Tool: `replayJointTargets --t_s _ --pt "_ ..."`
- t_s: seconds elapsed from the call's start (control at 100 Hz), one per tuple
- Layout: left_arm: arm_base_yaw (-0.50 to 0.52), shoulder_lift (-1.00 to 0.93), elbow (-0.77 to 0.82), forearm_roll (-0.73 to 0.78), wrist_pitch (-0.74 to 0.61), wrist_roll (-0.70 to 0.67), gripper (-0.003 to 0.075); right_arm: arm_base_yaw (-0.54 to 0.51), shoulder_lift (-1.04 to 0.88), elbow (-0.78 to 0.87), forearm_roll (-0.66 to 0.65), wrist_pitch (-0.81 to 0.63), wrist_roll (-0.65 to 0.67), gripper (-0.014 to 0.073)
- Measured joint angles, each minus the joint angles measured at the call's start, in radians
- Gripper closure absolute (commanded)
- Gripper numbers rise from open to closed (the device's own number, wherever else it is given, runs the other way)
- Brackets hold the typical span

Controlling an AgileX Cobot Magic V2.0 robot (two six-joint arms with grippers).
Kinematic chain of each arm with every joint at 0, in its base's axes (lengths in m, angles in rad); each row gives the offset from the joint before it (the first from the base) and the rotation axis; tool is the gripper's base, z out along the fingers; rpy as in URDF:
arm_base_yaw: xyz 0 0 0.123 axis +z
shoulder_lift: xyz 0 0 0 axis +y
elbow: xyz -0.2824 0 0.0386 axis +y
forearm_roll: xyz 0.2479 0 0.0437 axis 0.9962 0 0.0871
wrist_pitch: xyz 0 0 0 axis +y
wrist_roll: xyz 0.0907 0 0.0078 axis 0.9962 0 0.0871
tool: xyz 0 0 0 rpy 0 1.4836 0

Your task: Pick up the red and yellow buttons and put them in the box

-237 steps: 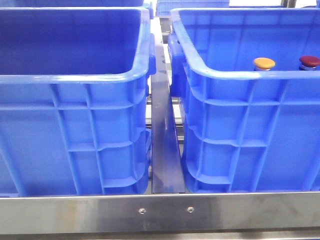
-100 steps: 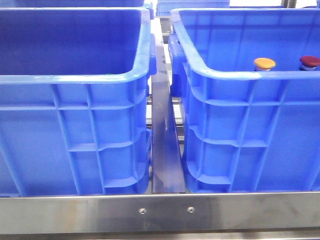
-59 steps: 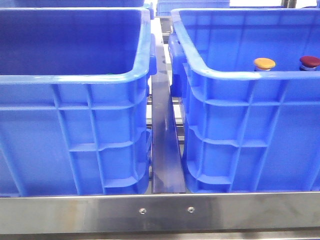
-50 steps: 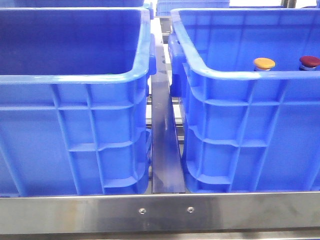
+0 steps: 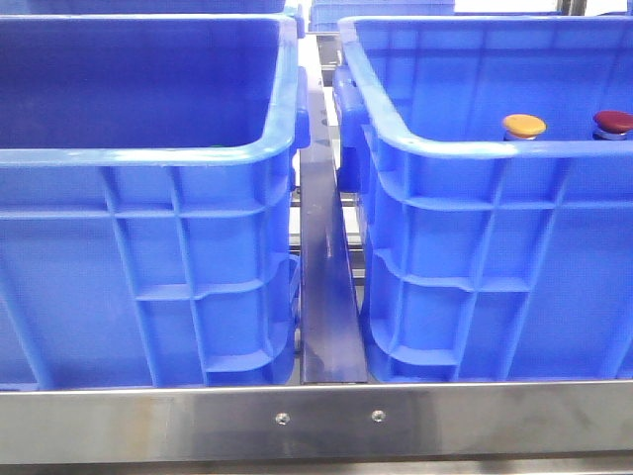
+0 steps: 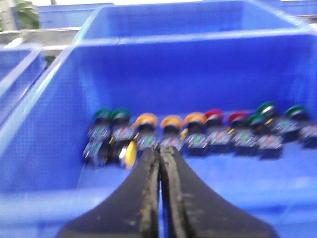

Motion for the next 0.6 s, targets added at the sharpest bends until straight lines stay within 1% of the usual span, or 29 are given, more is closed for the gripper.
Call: replayJointTargets --t_s 0.13,0.15,0.23,0.6 --pt "0.023 -0.034 0.107 0.0 -0.044 -0.002 0.0739 0.0 0.0 0.0 0.0 0.0 0.0 0.0661" --pt "0.025 -0.034 0.107 0.0 -0.042 -0.002 0.0739 0.0 0.0 0.0 0.0 0.0 0.0 0.0661" --pt "0.025 -0.034 0.107 0.0 -0.102 -0.002 0.0739 0.0 0.0 0.001 0.0 0.0 0.0 0.0661" --pt "0.025 -0.034 0.107 0.0 -0.119 -0.002 0.0739 0.0 0.0 0.001 0.0 0.0 0.0 0.0661"
